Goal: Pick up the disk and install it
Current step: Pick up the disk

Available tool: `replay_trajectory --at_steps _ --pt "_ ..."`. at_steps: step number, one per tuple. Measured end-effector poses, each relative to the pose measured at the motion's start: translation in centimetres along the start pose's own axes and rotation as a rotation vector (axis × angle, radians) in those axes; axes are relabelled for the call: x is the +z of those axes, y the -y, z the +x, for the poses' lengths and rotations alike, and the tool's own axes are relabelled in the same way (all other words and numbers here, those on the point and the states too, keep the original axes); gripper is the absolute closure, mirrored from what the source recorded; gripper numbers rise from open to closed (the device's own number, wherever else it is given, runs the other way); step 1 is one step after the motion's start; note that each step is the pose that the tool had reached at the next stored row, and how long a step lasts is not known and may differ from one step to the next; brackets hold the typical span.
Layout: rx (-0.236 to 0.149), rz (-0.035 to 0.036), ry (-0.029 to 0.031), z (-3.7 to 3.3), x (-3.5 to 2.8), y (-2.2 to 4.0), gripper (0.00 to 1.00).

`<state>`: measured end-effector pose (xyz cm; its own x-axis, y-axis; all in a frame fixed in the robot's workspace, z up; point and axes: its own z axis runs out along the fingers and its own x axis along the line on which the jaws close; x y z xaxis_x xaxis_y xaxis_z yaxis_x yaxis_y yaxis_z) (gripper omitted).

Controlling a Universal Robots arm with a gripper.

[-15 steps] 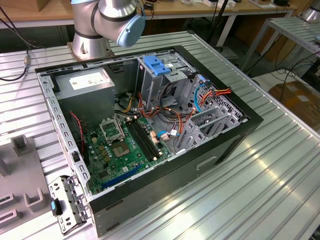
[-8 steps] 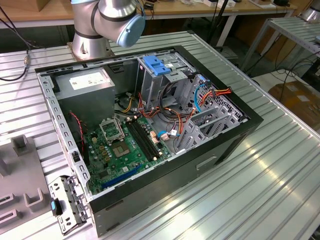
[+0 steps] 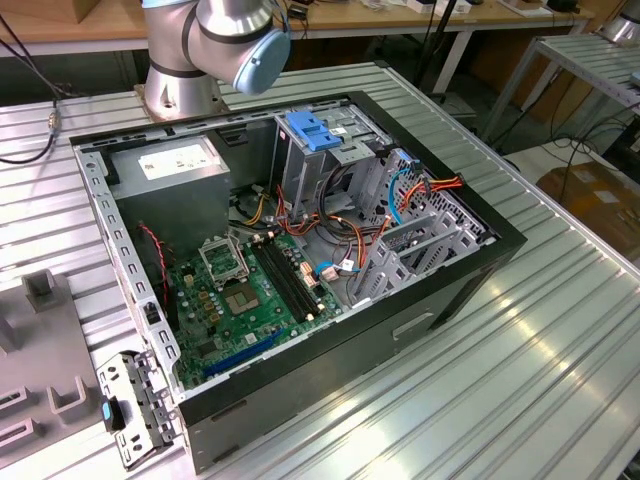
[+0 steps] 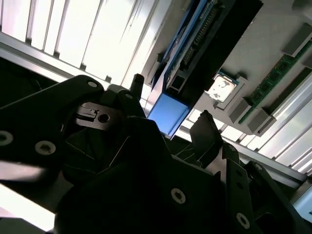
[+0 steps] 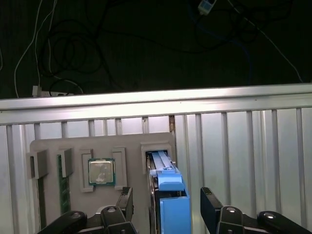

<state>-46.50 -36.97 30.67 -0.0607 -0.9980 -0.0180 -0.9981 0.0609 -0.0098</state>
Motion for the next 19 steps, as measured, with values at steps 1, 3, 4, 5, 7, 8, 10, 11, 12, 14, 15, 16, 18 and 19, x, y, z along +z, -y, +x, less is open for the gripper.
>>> replay_trajectory --at_steps 1,3,4,5,7,8,10,11,12,14,15,16,18,19 --pt "0.0 -0.0001 -0.0001 0.0 0.17 -0.03 0.34" --pt "-0.001 0.0 0.0 0.02 0.59 -0.06 0.34" --pt "-0.001 0.0 0.0 0.02 0.83 -0.1 0.34" --pt "-0.001 0.0 0.0 0.03 1.01 -0.12 0.34" --pt "-0.001 0.0001 0.0001 0.03 1.37 -0.14 0.34" --pt "-0.001 -0.0001 0.0002 0.03 1.45 -0.14 0.34" --pt "-0.001 -0.0002 0.0001 0.03 1.44 -0.14 0.34" --pt "-0.001 -0.0002 0.0001 0.04 1.45 -0.14 0.36" --pt "-0.001 -0.0001 0.0001 0.03 1.46 -0.14 0.36" --pt "-0.001 0.0 0.0002 0.03 1.47 -0.14 0.43" --pt "-0.001 0.0002 0.0003 -0.08 1.48 -0.15 0.43" --pt "-0.001 0.0001 0.0003 -0.14 1.48 -0.15 0.43" --pt "-0.001 -0.0001 0.0001 -0.14 1.48 -0.15 0.43" --pt "-0.001 -0.0001 0.0001 -0.14 1.48 -0.15 0.43"
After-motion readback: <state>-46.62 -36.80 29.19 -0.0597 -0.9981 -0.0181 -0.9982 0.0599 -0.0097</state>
